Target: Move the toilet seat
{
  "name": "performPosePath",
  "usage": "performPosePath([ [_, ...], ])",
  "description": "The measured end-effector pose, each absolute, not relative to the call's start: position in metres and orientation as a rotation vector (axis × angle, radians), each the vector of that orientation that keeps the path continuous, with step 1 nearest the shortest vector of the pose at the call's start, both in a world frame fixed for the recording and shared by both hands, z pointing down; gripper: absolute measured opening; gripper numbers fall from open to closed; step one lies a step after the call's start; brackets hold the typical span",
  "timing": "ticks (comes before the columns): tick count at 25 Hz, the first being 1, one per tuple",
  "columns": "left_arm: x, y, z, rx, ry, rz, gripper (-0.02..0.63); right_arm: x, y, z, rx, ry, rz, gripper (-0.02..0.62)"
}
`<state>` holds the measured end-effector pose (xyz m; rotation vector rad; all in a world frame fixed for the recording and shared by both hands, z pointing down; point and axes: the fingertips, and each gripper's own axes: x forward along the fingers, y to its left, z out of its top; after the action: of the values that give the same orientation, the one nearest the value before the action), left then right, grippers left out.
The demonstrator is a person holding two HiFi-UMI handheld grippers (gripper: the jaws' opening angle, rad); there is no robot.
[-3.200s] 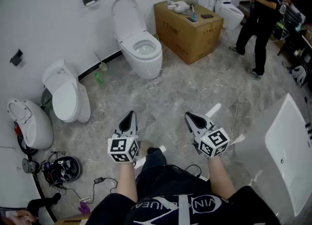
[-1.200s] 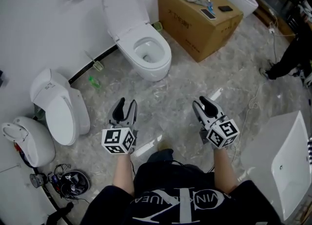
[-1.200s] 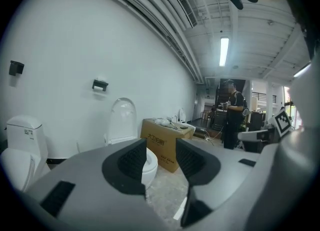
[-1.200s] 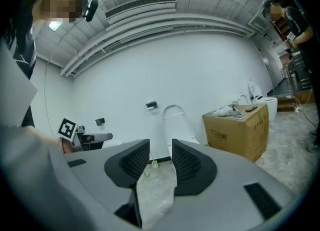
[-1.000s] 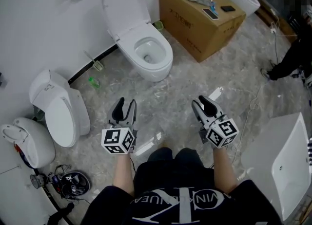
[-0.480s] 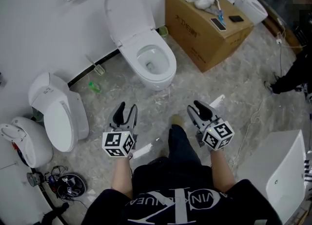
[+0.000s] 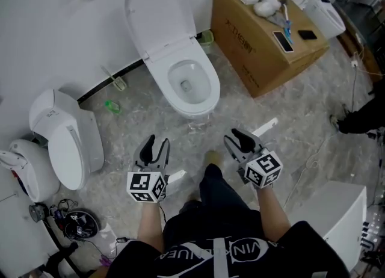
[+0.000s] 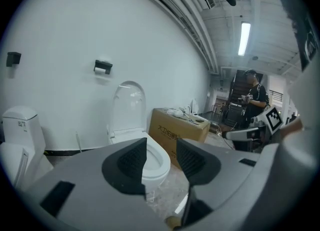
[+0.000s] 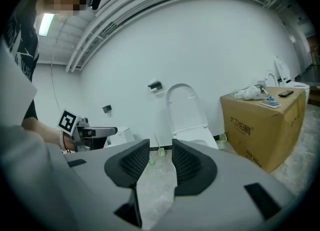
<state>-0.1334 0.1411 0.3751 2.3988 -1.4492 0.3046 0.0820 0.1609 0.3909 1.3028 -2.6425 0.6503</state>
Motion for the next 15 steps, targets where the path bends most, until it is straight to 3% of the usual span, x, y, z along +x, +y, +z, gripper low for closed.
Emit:
performPosePath([
  [15, -0.097, 0.064, 0.446, 2.26, -1.44, 0.365, 0.179, 0.092, 0.074, 0.468, 1.092, -2.556, 0.766, 0.149],
])
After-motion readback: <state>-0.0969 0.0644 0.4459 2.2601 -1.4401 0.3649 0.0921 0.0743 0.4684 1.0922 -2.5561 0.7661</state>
